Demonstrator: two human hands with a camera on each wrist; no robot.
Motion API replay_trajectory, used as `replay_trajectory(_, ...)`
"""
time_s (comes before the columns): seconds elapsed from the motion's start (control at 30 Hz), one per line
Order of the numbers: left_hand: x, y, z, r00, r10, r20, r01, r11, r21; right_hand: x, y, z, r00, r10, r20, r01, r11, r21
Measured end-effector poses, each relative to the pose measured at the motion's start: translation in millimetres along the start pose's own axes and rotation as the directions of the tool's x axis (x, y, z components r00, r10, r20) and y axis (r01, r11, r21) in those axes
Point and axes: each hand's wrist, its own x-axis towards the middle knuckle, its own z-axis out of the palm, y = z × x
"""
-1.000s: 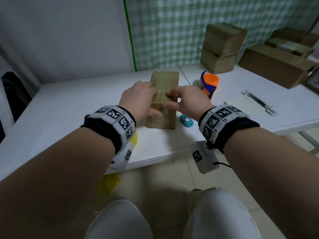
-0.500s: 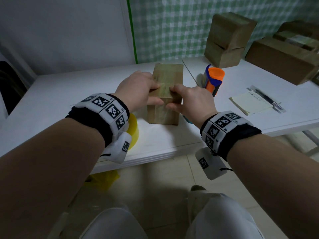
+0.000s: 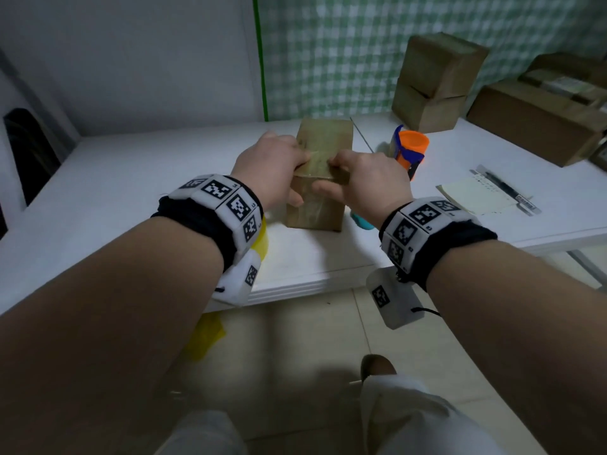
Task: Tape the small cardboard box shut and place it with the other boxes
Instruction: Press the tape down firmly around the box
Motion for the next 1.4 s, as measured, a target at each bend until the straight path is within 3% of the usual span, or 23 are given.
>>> replay_trajectory(0.37,3,-4,7,1.0,-0.003,-0.013,0.002,0.997,-0.071,5,-17,10,1.0,0.014,-0.002,-0.014,0.981,-0.195)
replay_trajectory(0.67,1,-3,5,1.0,-0.013,-0.002,0.012,0.993,-0.117,0,-10,4,0.998,-0.047,0.03,0.051,0.981,-0.189)
replay_trajectory(1.03,-1,-8,8,0.999,0.001,-0.037,-0.009,0.979,-0.203,2,0,9,0.998,-0.059,-0.02,0.056,0.987,-0.152)
replay_trajectory(1.2,-2,-10,7,0.999,0.023,-0.037,-0.03,0.975,-0.222,2,-8,11,0.996,-0.022,-0.087,0.006,0.985,-0.174)
replay_trajectory(1.4,-3,-8,4,0.999,0.035,-0.021,-0.039,0.976,-0.212,11,-20,12,0.997,0.075,-0.011,-0.075,0.981,-0.179)
